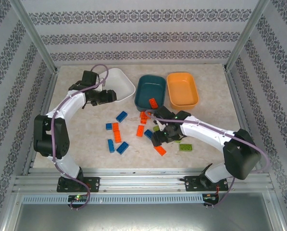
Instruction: Sort the legos into containers by color
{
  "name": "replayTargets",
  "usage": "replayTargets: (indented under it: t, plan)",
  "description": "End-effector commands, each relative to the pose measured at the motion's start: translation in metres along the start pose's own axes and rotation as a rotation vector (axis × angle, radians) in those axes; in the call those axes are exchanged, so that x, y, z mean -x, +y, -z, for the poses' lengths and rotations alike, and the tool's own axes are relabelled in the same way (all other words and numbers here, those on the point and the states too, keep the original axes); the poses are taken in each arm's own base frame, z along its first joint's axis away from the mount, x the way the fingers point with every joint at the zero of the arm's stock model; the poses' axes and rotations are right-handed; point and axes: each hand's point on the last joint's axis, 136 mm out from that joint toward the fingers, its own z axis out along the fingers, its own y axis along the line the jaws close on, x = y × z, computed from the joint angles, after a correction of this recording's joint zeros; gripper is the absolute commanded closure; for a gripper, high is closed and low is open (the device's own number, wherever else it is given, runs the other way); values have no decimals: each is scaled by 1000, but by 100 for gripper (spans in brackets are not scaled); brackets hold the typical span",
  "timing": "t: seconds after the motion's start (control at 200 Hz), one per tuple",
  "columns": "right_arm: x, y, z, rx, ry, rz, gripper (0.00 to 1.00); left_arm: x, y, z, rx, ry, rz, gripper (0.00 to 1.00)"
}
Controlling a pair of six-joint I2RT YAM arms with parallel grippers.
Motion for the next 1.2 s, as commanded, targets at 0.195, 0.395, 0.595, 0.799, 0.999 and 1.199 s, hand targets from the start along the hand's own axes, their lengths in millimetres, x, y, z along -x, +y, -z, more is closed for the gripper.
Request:
replayTargets:
  t: [0.195, 0.395, 0.595, 0.799, 0.999, 1.199]
  plan:
    - [-17, -1, -20, -32, 11, 44, 31, 25, 16, -27, 21, -17, 261, 18]
    - [-17, 7, -36, -25, 29, 59, 35, 27, 26, -36, 76, 3, 275, 17]
    - [-19, 12, -48, -27, 50, 70, 36, 28, 38, -50, 136, 27, 284, 20]
    - [-22, 13, -57, -44, 66, 74, 42, 16, 48, -71, 160, 90, 280, 42]
    - [-23, 11, -59, -85, 75, 94, 53, 4, 55, -79, 171, 119, 269, 56]
    - [-21, 12, -53, -86, 49, 93, 68, 3, 55, -75, 189, 140, 215, 59]
